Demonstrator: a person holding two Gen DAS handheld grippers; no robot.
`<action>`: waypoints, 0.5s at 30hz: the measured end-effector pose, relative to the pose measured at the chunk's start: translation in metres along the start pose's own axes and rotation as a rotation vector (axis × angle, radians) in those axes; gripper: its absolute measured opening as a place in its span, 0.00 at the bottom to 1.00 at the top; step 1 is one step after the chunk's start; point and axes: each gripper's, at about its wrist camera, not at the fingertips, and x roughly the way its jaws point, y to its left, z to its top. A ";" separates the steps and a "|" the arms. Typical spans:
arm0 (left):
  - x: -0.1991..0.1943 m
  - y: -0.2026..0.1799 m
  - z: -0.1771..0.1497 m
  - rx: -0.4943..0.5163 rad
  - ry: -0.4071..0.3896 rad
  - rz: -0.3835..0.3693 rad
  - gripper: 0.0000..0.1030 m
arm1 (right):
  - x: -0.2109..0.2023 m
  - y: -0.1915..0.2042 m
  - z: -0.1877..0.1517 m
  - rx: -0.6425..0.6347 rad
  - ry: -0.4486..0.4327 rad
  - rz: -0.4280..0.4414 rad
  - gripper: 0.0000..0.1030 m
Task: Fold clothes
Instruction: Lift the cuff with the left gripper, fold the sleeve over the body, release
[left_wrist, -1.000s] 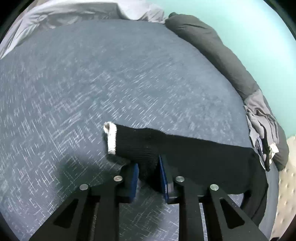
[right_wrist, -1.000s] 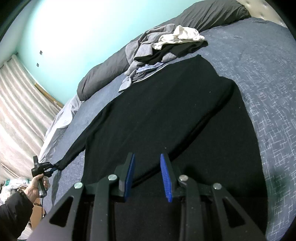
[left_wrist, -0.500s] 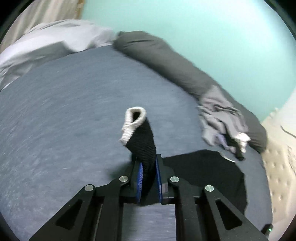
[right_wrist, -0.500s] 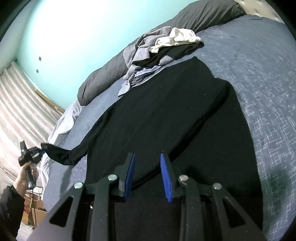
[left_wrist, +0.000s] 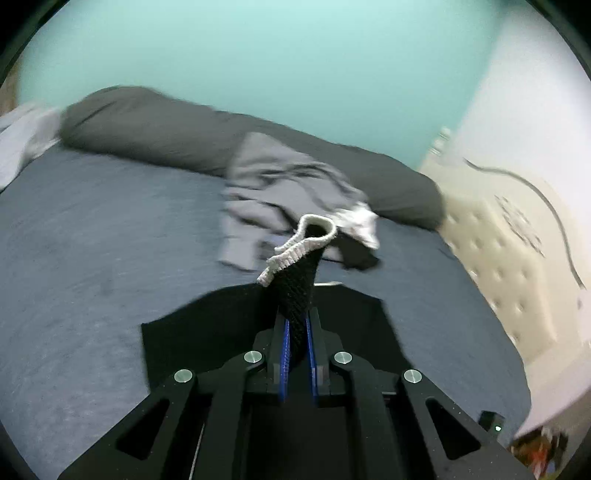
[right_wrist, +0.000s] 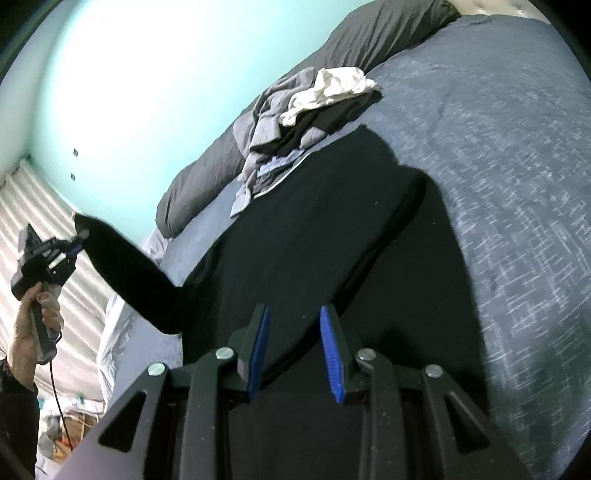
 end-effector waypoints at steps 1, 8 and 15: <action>0.007 -0.019 -0.001 0.029 0.010 -0.023 0.08 | -0.002 -0.002 0.002 0.008 -0.007 0.002 0.27; 0.072 -0.140 -0.056 0.262 0.141 -0.148 0.08 | -0.016 -0.016 0.010 0.052 -0.034 0.008 0.27; 0.132 -0.182 -0.162 0.432 0.354 -0.159 0.08 | -0.025 -0.025 0.016 0.082 -0.049 0.008 0.28</action>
